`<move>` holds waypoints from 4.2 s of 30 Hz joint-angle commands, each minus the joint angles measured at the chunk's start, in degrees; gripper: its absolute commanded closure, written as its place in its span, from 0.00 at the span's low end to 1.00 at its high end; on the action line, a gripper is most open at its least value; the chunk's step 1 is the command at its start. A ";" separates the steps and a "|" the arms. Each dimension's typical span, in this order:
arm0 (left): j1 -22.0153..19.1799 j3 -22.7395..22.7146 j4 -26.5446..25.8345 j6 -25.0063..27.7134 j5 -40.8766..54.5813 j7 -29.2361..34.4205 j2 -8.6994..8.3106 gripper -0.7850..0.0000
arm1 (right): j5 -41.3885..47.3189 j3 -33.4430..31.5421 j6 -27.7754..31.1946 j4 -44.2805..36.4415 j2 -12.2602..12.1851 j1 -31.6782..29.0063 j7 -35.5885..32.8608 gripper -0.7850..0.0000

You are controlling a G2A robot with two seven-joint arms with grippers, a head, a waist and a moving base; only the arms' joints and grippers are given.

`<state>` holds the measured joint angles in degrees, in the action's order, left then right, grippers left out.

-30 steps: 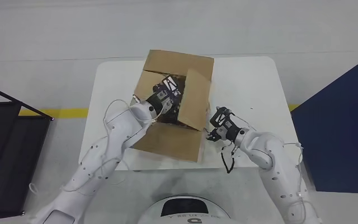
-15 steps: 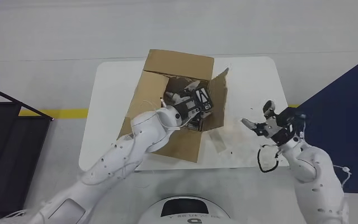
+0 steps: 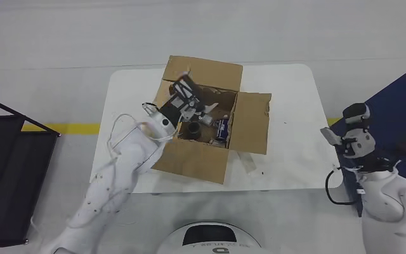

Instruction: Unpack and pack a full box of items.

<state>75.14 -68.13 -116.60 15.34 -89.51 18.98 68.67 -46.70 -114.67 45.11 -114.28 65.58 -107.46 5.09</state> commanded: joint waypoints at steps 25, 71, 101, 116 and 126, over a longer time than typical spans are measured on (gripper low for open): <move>13.70 -31.67 21.12 9.14 12.51 -13.95 -3.01 0.00 | -13.05 31.75 -12.08 -6.57 -0.44 24.25 -38.06 0.00; 16.45 -26.13 26.10 12.24 11.36 -24.37 -3.59 0.00 | -28.20 73.79 -36.11 24.50 13.72 59.75 -42.15 0.03; 20.96 -47.96 39.67 25.40 21.74 -35.01 -6.53 0.00 | -12.57 81.28 -32.94 37.78 29.15 70.79 -46.73 0.31; 20.96 -47.96 39.67 25.40 21.74 -35.01 -6.53 0.00 | -19.53 62.61 -20.09 13.16 20.86 53.85 -56.29 0.00; 20.96 -47.96 39.67 25.40 21.74 -35.01 -6.53 0.00 | -13.00 63.77 -26.85 23.93 22.18 59.51 -63.92 0.00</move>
<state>96.10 -116.09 -76.93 40.74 -67.76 -16.03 62.14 -65.69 -51.15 19.34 -93.63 87.35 -50.13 -56.99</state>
